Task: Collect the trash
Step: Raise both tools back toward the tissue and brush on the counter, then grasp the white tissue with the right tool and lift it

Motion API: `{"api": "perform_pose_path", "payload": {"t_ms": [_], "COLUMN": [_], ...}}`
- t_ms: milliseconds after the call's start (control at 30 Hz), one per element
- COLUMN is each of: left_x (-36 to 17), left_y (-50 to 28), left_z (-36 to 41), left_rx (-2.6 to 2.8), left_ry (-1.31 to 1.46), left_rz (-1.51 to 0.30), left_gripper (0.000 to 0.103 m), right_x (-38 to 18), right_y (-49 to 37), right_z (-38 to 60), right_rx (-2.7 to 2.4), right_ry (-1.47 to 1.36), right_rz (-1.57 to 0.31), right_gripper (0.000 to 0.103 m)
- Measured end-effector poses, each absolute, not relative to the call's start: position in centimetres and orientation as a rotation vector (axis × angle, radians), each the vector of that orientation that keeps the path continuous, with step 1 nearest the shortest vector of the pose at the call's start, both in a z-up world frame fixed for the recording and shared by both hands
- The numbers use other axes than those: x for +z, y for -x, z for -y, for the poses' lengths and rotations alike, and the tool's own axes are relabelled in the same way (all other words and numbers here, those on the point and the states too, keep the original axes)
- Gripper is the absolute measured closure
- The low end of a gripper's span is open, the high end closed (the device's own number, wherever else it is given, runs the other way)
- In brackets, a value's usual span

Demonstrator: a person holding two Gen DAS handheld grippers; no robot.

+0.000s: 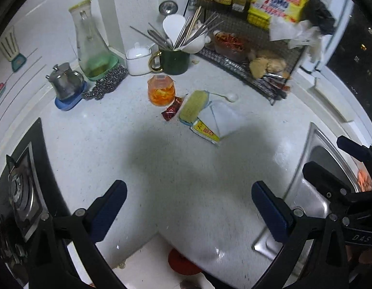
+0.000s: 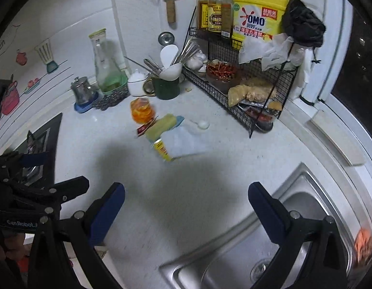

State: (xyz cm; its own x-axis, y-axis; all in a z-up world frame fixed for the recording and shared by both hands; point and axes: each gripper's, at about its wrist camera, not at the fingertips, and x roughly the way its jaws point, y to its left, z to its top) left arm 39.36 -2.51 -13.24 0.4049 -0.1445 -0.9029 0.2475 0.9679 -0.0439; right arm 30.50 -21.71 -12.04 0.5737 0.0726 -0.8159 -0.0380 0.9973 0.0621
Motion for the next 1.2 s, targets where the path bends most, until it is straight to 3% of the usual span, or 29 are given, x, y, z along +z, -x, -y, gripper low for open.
{"api": "perform_pose_path", "payload": {"t_ms": [500,833,900,967,1000,1200], "left_x": [-23.8,-26.6,-26.7,-26.5,-26.4,-25.9], "left_y": [-50.9,-53.5,-53.7,-53.6,-53.6,-52.9], "left_z": [3.4,1.9,1.8,2.0,2.2,3.7], "left_rx": [-0.178,-0.112,-0.111,-0.141,-0.15,-0.192], "left_ry": [-0.085,-0.069,-0.065,-0.057,-0.065,-0.087], "left_rz": [-1.299,-1.33,-1.333,-1.329,-1.324,-1.322], "left_gripper": [0.0,0.0,0.0,0.0,0.0,0.0], "right_x": [-21.7,-25.0,-25.3,-25.7,-25.8,-25.0], "right_y": [-42.8,-47.0,-47.4,-47.6,-47.5,-46.6], "right_z": [23.2,22.0,22.0,22.1,21.9,22.6], "right_rx": [0.145,0.232,0.244,0.249,0.241,0.24], "right_ry": [-0.064,-0.036,-0.044,-0.039,-0.019,-0.021], "right_rz": [-1.157,-1.205,-1.22,-1.24,-1.245,-1.228], "right_gripper": [0.001,0.002,0.009,0.027,0.028,0.063]}}
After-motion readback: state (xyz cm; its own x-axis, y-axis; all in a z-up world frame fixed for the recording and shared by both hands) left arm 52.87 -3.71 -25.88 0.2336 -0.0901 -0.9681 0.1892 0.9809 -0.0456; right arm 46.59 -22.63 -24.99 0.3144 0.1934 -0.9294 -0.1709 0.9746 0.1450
